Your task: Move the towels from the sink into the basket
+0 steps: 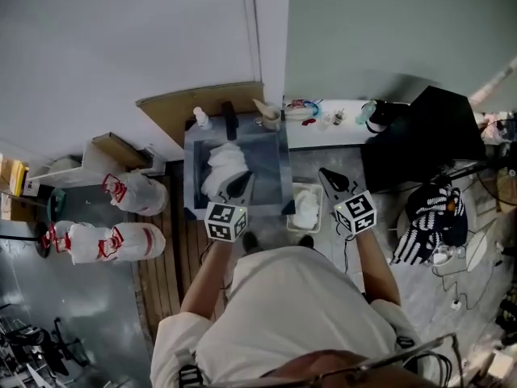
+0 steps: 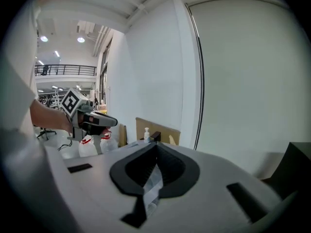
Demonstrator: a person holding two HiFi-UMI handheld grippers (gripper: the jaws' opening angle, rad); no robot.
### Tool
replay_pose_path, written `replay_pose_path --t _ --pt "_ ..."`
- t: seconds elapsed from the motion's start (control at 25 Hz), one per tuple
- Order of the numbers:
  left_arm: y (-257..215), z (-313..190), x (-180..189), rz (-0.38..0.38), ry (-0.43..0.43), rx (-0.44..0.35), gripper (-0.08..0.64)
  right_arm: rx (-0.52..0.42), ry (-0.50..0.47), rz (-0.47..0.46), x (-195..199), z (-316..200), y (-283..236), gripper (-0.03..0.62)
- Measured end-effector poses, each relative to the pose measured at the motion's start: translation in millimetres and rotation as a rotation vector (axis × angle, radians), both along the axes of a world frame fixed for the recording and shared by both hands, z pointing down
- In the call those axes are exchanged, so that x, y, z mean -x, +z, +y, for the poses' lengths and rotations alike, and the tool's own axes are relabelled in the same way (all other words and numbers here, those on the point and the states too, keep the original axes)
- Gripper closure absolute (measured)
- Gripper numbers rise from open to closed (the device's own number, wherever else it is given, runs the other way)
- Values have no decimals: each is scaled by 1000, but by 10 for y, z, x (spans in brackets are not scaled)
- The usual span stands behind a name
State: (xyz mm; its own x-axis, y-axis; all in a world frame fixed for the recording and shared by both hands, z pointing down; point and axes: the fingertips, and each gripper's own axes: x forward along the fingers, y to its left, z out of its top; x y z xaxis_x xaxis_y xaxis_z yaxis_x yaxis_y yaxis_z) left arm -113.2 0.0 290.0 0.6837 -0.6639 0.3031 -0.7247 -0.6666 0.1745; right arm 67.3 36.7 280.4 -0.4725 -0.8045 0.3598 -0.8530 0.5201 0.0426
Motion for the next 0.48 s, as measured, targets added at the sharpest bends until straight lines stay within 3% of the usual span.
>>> replay_pose_path --t 0.48 --pt "122 -77 201 -19 -32 10 543 9 -51 6 341 -250 20 589"
